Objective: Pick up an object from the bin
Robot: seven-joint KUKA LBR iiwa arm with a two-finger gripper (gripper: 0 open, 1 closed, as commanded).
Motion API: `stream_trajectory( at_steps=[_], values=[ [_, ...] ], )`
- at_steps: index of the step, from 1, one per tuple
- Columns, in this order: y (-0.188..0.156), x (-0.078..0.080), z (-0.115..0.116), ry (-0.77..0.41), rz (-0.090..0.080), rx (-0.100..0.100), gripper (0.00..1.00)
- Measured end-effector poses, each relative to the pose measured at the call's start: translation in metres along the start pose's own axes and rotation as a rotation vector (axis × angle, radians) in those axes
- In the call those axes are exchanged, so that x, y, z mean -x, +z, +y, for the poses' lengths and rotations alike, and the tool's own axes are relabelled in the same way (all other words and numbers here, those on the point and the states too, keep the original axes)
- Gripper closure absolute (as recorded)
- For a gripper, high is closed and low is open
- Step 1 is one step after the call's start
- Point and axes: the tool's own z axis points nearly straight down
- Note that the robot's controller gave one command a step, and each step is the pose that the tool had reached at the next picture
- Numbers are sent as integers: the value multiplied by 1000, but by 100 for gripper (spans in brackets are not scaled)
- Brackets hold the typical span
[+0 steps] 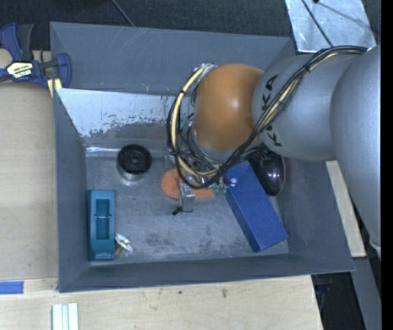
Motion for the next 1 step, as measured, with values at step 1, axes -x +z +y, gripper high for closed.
stream_trajectory(
  at_steps=[1],
  values=[
    [16,6,-18,96,-5,1,0]
  ],
)
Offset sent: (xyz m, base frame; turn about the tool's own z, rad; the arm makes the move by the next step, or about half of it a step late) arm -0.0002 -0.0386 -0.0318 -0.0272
